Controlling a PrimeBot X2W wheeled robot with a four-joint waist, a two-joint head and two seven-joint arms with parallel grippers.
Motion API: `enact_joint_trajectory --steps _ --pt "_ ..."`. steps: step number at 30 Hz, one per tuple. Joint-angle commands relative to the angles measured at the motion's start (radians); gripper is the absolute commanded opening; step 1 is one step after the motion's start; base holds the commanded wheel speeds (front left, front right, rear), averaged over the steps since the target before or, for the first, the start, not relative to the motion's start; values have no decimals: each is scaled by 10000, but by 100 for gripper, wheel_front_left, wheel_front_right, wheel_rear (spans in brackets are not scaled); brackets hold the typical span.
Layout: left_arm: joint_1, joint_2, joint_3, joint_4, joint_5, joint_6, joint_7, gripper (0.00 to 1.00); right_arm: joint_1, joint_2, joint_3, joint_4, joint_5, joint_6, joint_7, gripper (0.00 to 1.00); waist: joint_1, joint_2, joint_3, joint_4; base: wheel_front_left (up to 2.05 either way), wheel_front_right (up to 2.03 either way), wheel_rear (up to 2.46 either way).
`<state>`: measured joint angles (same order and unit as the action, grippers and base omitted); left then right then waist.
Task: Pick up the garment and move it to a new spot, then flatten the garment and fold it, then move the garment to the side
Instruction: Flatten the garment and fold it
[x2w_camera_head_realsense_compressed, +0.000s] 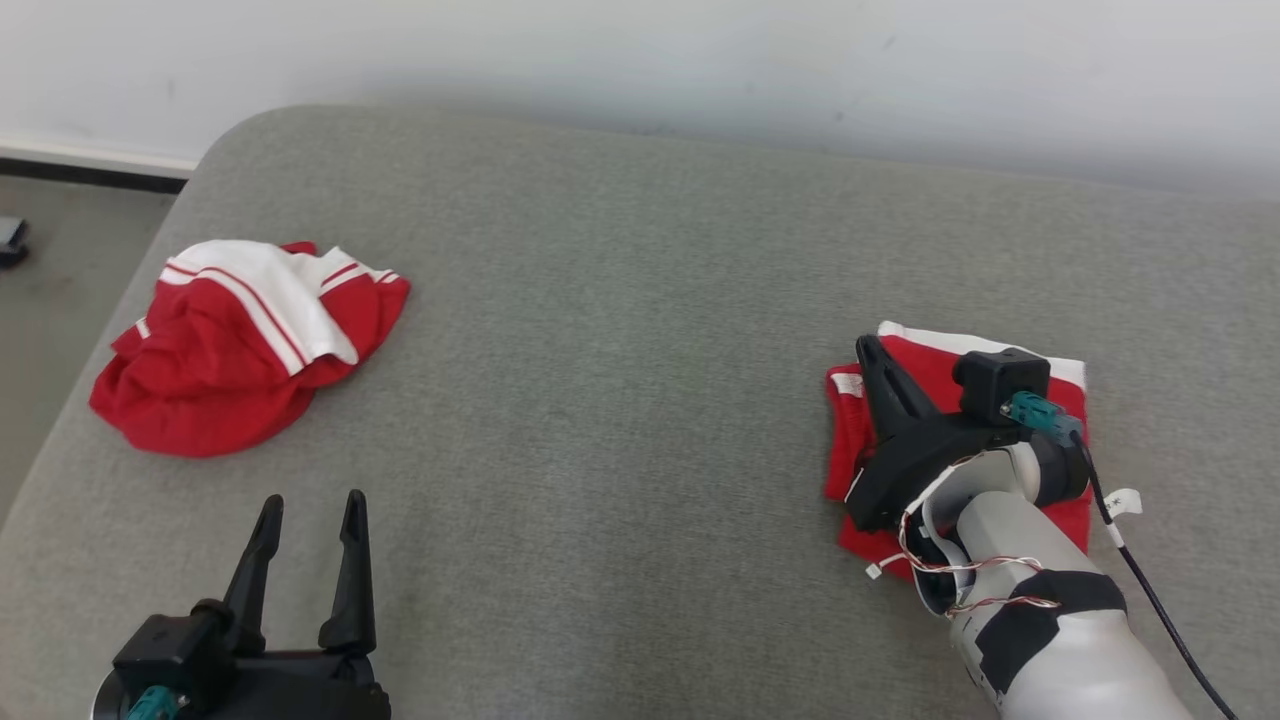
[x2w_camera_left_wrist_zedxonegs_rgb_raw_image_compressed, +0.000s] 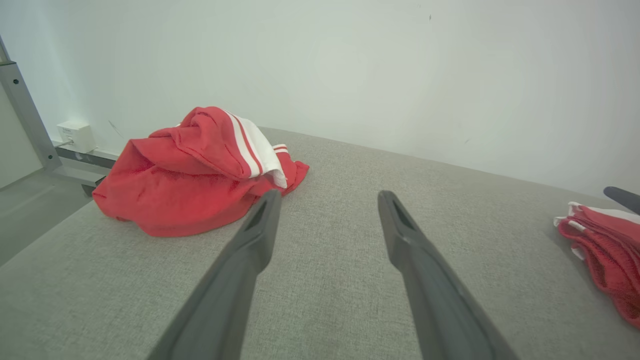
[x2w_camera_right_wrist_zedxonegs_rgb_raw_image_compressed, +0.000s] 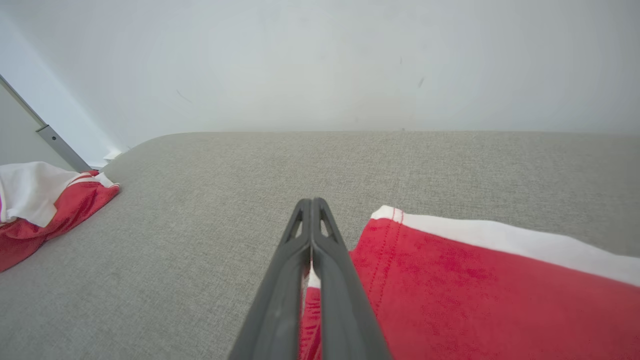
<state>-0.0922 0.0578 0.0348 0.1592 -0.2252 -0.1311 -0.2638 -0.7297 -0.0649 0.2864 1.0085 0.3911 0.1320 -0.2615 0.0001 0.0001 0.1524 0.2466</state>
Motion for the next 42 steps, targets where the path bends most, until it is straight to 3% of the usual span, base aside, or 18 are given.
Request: enact_joint_trajectory --steps 1,11,20,32,42 --pt "90 38 32 -35 78 17 -7 100 159 -57 -30 -117 -11 -29 -45 0 -1 -1 -190 -339 0 0 0" --pt "295 100 223 -118 253 17 -7 100 2199 -1002 -746 -3566 -588 -29 -31 0 -1 -1 -865 -1718 0 0 0" --pt "602 124 460 -104 326 17 -7 100 4845 -1735 -1750 -6030 -940 -29 -29 0 -1 -1 -1333 -2298 0 0 0" --pt "973 287 642 -37 678 17 -7 100 7173 -1161 -2688 -8024 -1443 -29 -4 0 -1 -1 -1614 -2231 0 0 0" --pt "1055 259 535 -47 985 17 -7 100 7534 -963 -2841 -8565 -1660 -29 213 0 -1 -1 -1649 -2126 0 0 0"
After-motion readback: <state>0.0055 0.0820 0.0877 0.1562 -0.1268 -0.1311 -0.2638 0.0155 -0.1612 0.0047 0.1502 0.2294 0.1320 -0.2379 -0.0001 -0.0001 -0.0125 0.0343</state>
